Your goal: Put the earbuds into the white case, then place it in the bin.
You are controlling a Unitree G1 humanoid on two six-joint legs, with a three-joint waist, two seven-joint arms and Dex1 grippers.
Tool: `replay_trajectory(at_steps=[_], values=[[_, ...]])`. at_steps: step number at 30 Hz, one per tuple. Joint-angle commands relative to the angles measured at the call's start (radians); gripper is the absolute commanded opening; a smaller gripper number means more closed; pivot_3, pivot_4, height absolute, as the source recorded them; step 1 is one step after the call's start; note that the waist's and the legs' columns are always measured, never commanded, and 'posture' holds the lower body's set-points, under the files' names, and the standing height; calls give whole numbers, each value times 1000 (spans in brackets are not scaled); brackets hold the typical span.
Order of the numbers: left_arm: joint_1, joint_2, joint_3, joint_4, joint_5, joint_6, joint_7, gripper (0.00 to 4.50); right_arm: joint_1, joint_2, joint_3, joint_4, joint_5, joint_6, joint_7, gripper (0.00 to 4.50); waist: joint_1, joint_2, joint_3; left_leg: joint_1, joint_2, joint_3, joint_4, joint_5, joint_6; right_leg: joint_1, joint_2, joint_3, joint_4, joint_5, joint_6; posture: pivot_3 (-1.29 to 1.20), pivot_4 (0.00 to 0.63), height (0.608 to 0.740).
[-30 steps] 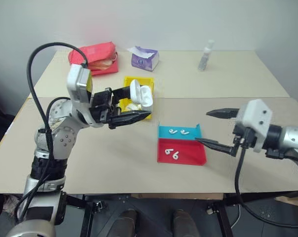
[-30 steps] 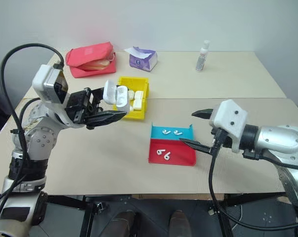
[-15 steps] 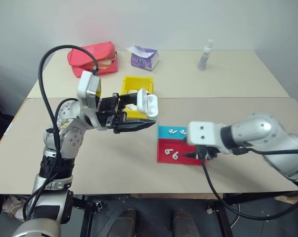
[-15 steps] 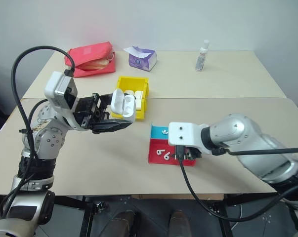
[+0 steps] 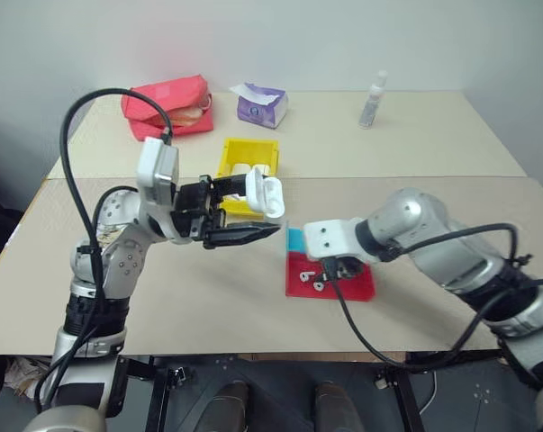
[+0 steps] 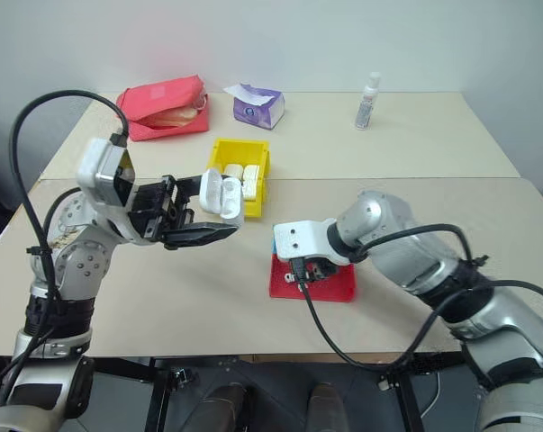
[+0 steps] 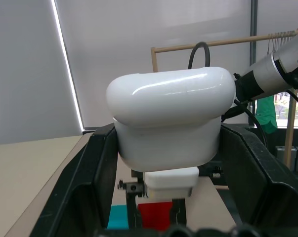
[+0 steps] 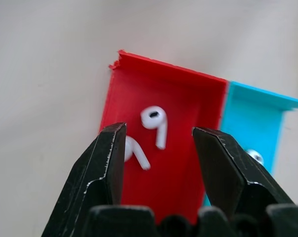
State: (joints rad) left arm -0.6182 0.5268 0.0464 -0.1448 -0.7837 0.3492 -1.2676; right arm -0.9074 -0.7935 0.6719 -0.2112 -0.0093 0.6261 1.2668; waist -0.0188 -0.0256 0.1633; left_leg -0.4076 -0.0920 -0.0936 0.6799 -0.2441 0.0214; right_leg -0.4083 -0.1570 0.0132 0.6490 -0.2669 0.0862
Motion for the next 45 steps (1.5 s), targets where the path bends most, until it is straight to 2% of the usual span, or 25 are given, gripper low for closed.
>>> replay_trajectory(at_steps=[1, 17, 43, 45], values=[[11, 19, 34, -57, -17, 12, 17, 2789, -46, 18, -1, 32, -49, -32, 25, 2577, 0, 0, 0, 0, 0, 0, 0, 0, 0, 0, 0, 0, 0, 0, 0, 0, 150, 740], [59, 42, 62, -129, -28, 34, 67, 2789, -61, 123, 27, 168, -169, -98, 85, 2577, -3, 0, 0, 0, 0, 0, 0, 0, -1, -2, 0, 0, 1, 0, 0, 0, 150, 740], [70, 48, 69, -155, -30, 48, 91, 2789, -25, 166, 32, 178, -239, -112, 114, 2577, -3, 0, 0, -1, 0, 0, 0, 0, -2, -2, 0, 0, 1, 0, 0, 0, 150, 740], [70, 48, 69, -156, -31, 49, 93, 2789, -23, 165, 34, 179, -241, -115, 113, 2206, -3, 0, 0, 0, 0, 0, 0, 0, -2, -2, 0, 0, 1, 0, 0, 0, 150, 740]])
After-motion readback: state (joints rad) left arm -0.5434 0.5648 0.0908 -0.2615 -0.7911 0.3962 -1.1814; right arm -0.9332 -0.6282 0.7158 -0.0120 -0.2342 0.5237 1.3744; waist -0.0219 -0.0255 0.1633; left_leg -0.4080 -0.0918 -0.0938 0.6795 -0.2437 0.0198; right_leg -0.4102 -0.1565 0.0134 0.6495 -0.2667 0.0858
